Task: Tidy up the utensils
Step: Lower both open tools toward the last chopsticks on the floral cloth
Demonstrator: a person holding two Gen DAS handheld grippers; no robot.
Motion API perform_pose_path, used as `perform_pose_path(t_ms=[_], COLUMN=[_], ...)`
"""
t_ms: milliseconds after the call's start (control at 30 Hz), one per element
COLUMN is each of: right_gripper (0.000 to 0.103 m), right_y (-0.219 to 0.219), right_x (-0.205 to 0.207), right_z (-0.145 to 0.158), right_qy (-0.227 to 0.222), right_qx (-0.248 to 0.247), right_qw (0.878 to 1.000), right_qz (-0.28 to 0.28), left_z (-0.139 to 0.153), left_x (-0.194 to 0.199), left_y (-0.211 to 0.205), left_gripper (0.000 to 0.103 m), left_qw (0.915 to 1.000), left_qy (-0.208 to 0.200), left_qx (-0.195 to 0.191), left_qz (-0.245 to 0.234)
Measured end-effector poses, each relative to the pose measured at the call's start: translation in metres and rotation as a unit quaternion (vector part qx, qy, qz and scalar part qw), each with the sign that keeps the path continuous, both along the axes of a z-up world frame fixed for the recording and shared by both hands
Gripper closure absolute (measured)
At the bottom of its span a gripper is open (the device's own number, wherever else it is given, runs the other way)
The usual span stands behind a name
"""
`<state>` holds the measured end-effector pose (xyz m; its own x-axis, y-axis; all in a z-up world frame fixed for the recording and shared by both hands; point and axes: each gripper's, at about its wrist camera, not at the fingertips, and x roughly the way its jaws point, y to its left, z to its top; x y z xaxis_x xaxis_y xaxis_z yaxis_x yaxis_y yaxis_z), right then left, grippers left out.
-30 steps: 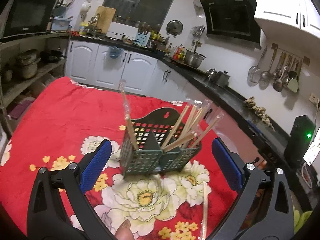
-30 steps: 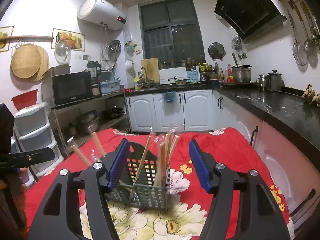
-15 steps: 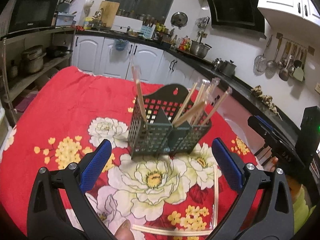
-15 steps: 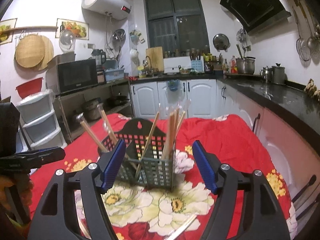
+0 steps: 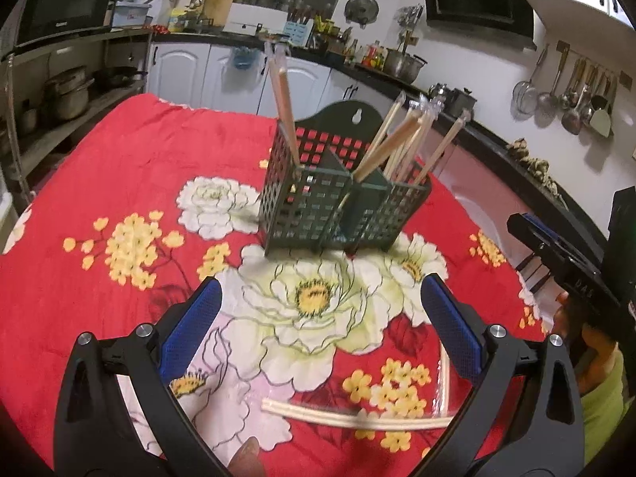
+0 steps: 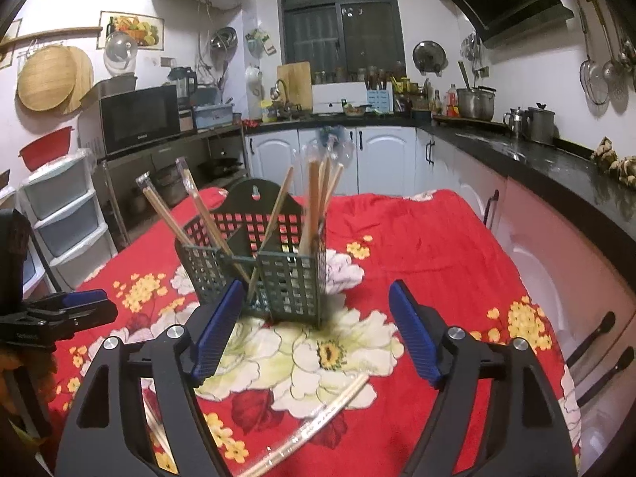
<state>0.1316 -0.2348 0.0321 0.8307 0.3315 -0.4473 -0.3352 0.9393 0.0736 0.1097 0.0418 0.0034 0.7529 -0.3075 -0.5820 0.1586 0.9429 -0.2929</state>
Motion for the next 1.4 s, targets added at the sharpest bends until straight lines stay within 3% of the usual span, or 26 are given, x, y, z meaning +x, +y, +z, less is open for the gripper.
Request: perform_pose_path(t_ms=[500, 800, 867, 967, 1267, 1400], right_gripper=[0.029, 0.029, 0.029, 0.029, 0.035, 0.038], right_y=[-0.016, -0.024, -0.024, -0.026, -0.024, -0.025], right_x=[0.010, 0.025, 0.029, 0.034, 0.051, 0.061], right_z=[-0.034, -0.057, -0.061, -0.066, -0.084, -0.093], right_qy=[0.066, 0.111, 0.121, 0.137, 0.190, 0.216], right_qx=[-0.023, -0.038, -0.042, -0.041, -0.028, -0.016], right_qw=[0.997, 0.993, 0.991, 0.989, 0.981, 0.976], right_qz=[-0.021, -0.026, -0.028, -0.027, -0.013, -0.014], left_z=[-0.036, -0.062, -0.068, -0.076, -0.082, -0.085], left_x=[-0.027, -0.046, -0.048, -0.046, -0.019, -0.009], left_y=[0.016, 0.024, 0.025, 0.023, 0.021, 0.021], left_gripper=[0.011, 0.011, 0.011, 0.028, 0.030, 0.041], left_qw=[0.9979, 0.9928, 0.9907, 0.9868, 0.9815, 0.9831], left_qy=[0.061, 0.118, 0.129, 0.144, 0.159, 0.157], left_qx=[0.014, -0.020, -0.042, -0.072, -0.107, -0.093], left_qz=[0.015, 0.003, -0.002, -0.017, -0.006, 0.002])
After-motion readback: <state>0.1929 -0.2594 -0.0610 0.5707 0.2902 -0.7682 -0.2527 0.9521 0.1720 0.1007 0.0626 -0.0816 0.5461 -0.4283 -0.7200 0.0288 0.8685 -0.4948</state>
